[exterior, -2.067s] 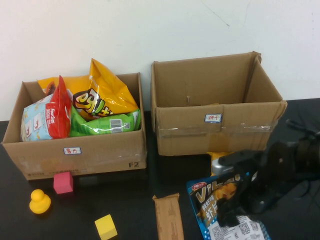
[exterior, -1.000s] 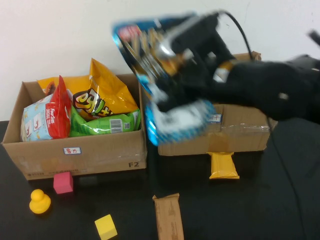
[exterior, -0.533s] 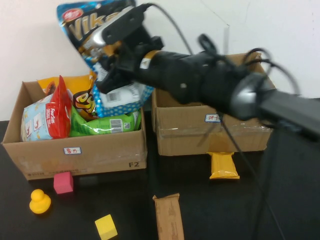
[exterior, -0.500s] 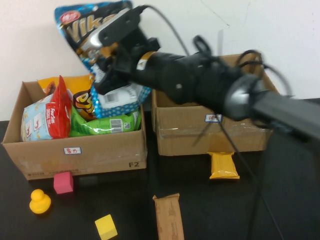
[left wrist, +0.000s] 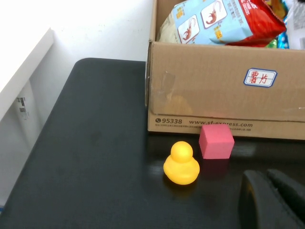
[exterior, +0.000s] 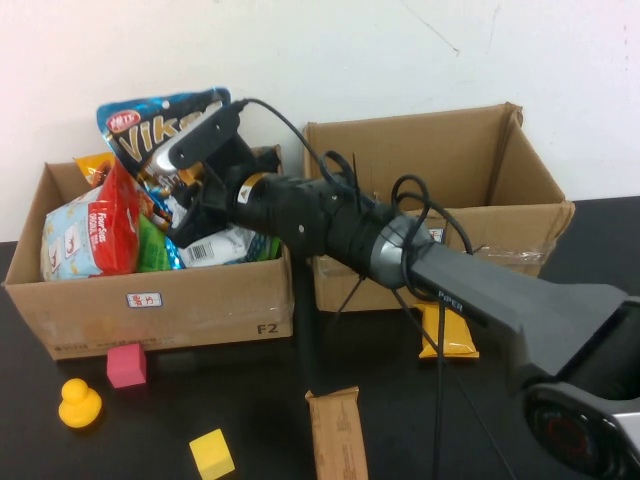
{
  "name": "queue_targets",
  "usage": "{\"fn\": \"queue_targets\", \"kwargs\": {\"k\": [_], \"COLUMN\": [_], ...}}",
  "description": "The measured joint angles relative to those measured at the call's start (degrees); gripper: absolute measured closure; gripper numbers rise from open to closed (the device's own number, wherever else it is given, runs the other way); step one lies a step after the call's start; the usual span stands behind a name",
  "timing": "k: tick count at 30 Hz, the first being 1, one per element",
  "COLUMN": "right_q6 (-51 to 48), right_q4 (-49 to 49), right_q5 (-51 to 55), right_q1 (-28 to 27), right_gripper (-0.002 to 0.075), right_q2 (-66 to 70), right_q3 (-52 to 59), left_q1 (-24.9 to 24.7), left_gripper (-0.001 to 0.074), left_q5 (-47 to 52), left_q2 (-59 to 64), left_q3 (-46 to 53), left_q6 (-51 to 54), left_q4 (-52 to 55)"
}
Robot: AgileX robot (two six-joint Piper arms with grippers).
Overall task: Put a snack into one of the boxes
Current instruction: Place the potato chip in the potato chip box, then pick up the biscuit
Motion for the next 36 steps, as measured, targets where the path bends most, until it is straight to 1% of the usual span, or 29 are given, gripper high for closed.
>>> {"fn": "queue_targets", "kwargs": {"k": [10, 11, 12, 14, 16, 17, 20, 23, 27, 30, 32, 35, 36], "right_q6": [-4.2, -4.2, -4.3, -4.6, -4.8, -4.8, -4.8, -2.0, 2.4, 3.6, 4.1, 6.3, 7.5], "right_q4": [4.6, 4.8, 4.9, 4.9, 4.9, 4.9, 2.8, -2.2, -8.3, -11.5, -13.6, -16.3, -16.6], "right_q5": [3.0, 3.6, 4.2, 6.6, 9.7, 11.4, 16.9, 21.8, 29.8, 39.2, 47.7, 60.5, 62.1], "right_q1": [-0.2, -0.2, -0.2, -0.2, -0.2, -0.2, -0.2, -0.2, -0.2, -0.2, -0.2, -0.2, -0.2], "right_gripper": [0.0481, 0.0454, 0.0400, 0.0250, 0.0134, 0.0099, 0.0053, 0.0052, 0.0104, 0.0167, 0.0216, 0.0286, 0.0302], "right_q2": [2.0, 2.0, 2.0, 2.0, 2.0, 2.0, 0.6, -3.2, -10.3, -16.2, -18.8, -20.3, -20.5], "right_q3": [-1.0, -1.0, -1.2, -1.7, -2.8, -3.4, -5.0, -5.1, -5.5, -6.0, -6.2, -6.2, -6.0], "left_q1": [0.0, 0.0, 0.0, 0.0, 0.0, 0.0, 0.0, 0.0, 0.0, 0.0, 0.0, 0.0, 0.0], "left_gripper": [0.0736, 0.0736, 0.0736, 0.0736, 0.0736, 0.0737, 0.0737, 0.0736, 0.0736, 0.0736, 0.0736, 0.0736, 0.0736], "left_q5": [0.0, 0.0, 0.0, 0.0, 0.0, 0.0, 0.0, 0.0, 0.0, 0.0, 0.0, 0.0, 0.0], "left_q2": [0.0, 0.0, 0.0, 0.0, 0.0, 0.0, 0.0, 0.0, 0.0, 0.0, 0.0, 0.0, 0.0], "left_q3": [0.0, 0.0, 0.0, 0.0, 0.0, 0.0, 0.0, 0.0, 0.0, 0.0, 0.0, 0.0, 0.0], "left_q6": [0.0, 0.0, 0.0, 0.0, 0.0, 0.0, 0.0, 0.0, 0.0, 0.0, 0.0, 0.0, 0.0], "left_q4": [0.0, 0.0, 0.0, 0.0, 0.0, 0.0, 0.0, 0.0, 0.0, 0.0, 0.0, 0.0, 0.0]}}
